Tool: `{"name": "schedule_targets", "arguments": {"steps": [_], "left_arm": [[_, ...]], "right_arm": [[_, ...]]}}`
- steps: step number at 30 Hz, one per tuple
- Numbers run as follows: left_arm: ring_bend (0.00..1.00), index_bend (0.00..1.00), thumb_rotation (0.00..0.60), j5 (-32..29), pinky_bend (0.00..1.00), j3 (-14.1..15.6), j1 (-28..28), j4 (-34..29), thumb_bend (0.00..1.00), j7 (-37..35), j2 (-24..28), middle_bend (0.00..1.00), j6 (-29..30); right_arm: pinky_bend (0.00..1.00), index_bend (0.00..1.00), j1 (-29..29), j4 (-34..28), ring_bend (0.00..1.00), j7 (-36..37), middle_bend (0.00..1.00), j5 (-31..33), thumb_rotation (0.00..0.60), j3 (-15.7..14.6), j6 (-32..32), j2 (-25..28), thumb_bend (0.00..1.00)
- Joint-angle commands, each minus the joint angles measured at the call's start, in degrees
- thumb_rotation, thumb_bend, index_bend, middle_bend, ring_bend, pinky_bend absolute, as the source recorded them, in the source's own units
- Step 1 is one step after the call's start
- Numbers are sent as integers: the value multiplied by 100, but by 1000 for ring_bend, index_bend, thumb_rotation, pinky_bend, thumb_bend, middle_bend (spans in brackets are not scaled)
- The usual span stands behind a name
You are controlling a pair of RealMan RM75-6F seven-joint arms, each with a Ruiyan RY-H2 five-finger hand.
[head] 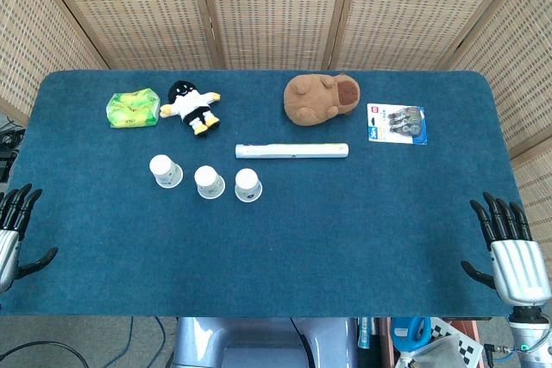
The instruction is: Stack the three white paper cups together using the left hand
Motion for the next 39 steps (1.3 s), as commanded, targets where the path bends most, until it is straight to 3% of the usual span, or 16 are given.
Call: {"name": "schedule_targets", "arguments": {"steps": [1,13,22,28,32,39], "left_arm": [[0,0,600,-24,0,-3,1,-8,223,82,-10,0,-17],[0,0,600,44,0,-142,-380,-141,223,19,31,0,-442],[0,0,600,475,0,-654,-2184,-342,226,-216,90,0,-2314],[0,0,600,11,35,-1016,-3181,-164,227,610,-403,0,-3454],[0,0,600,-795,59,-1193,-3787,106,228,1225,-902,0,-4299],[37,0,600,-1828,176,-1323,-4492,912,227,1666,-1794,0,-4913]], "right_arm": [[0,0,3,0,0,18,0,15,600,15,1,5,0],[0,0,-2,-23,0,45,0,84,600,63,10,27,0],[0,0,98,72,0,92,0,371,600,174,-230,-4,0],[0,0,178,228,0,148,0,624,600,247,-452,-53,0],[0,0,235,390,0,221,0,858,600,301,-653,-87,0],[0,0,263,560,0,358,0,1032,600,319,-817,-101,0]]}}
